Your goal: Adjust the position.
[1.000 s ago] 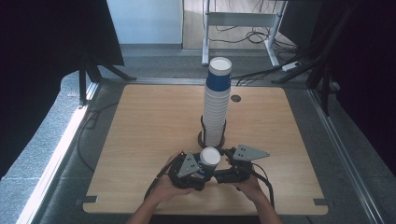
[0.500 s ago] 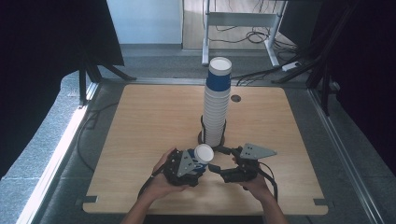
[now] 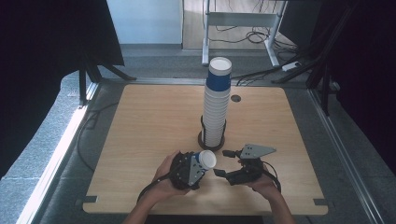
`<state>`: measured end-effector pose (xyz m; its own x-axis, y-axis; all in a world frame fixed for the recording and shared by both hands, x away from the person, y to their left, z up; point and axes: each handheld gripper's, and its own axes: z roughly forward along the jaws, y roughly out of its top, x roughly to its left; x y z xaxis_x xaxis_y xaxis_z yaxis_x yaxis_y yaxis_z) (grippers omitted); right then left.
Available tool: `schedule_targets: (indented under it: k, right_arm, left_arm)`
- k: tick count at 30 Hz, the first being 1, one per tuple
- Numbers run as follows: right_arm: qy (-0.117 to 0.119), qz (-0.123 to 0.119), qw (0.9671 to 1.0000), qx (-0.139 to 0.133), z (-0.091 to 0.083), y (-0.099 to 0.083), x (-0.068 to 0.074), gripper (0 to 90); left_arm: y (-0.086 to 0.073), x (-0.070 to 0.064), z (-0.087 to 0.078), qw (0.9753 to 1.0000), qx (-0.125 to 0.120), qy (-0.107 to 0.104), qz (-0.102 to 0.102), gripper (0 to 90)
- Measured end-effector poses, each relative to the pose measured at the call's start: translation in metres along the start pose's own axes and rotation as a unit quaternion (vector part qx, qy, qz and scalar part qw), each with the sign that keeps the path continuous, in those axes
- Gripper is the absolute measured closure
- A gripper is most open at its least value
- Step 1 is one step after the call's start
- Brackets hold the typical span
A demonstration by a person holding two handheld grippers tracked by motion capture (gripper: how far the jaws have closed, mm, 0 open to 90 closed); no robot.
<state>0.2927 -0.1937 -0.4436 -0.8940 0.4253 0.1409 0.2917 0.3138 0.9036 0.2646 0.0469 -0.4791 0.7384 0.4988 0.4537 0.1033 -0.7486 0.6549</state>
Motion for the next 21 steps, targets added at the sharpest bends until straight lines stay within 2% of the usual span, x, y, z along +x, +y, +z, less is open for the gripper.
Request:
schedule_targets:
  k: [3, 4, 7, 8, 12, 13, 15, 21]
  right_arm:
    - [0.003, 0.003, 0.9999, 0.011, 0.003, -0.001, 0.0, 19.6]
    - [0.005, 0.003, 0.9998, 0.016, 0.005, -0.002, 0.0, 18.5]
    - [0.007, 0.004, 0.9997, 0.023, 0.009, -0.003, 0.0, 17.6]
    - [0.007, 0.006, 0.9996, 0.027, 0.012, -0.004, 0.001, 16.5]
    - [0.011, 0.01, 0.9993, 0.034, 0.018, -0.006, 0.001, 15.7]
    - [0.011, 0.01, 0.9993, 0.034, 0.018, -0.006, 0.001, 15.7]
    - [0.019, 0.013, 0.999, 0.037, 0.022, -0.007, 0.002, 15.7]
    - [0.024, 0.012, 0.9987, 0.044, 0.025, -0.008, 0.003, 15.8]
  left_arm:
    - [0.001, -0.004, 0.001, 0.9999, 0.005, 0.008, 0.013, 20.4]
    - [0.002, -0.007, 0.002, 0.9995, 0.012, 0.014, 0.028, 20.4]
    - [0.003, -0.01, 0.002, 0.999, 0.015, 0.019, 0.037, 20.4]
    - [0.005, -0.013, 0.002, 0.9984, 0.018, 0.022, 0.048, 20.4]
    - [0.007, -0.019, 0.003, 0.9968, 0.022, 0.032, 0.069, 20.3]
    - [0.007, -0.019, 0.003, 0.9968, 0.022, 0.032, 0.069, 20.3]
    - [0.01, -0.023, 0.002, 0.9952, 0.026, 0.037, 0.087, 20.3]
    - [0.012, -0.028, 0.003, 0.9938, 0.025, 0.041, 0.101, 20.3]
